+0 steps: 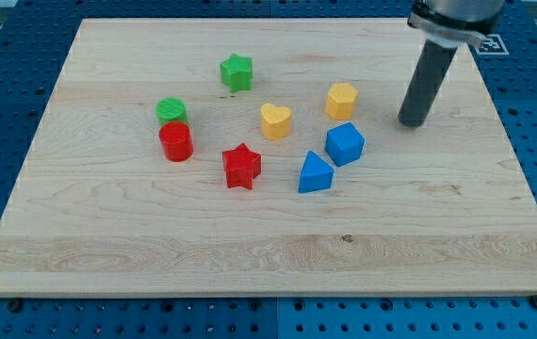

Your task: Move the green star a bit down

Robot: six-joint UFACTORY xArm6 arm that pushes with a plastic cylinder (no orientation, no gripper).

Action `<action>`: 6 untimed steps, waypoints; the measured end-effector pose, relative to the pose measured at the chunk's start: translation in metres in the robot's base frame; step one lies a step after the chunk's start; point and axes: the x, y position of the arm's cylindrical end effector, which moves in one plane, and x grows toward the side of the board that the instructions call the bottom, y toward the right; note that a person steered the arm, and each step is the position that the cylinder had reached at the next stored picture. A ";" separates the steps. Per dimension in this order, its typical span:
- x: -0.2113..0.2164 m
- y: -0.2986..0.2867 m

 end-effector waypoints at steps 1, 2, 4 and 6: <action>-0.016 -0.045; -0.016 -0.095; -0.080 -0.083; -0.122 -0.089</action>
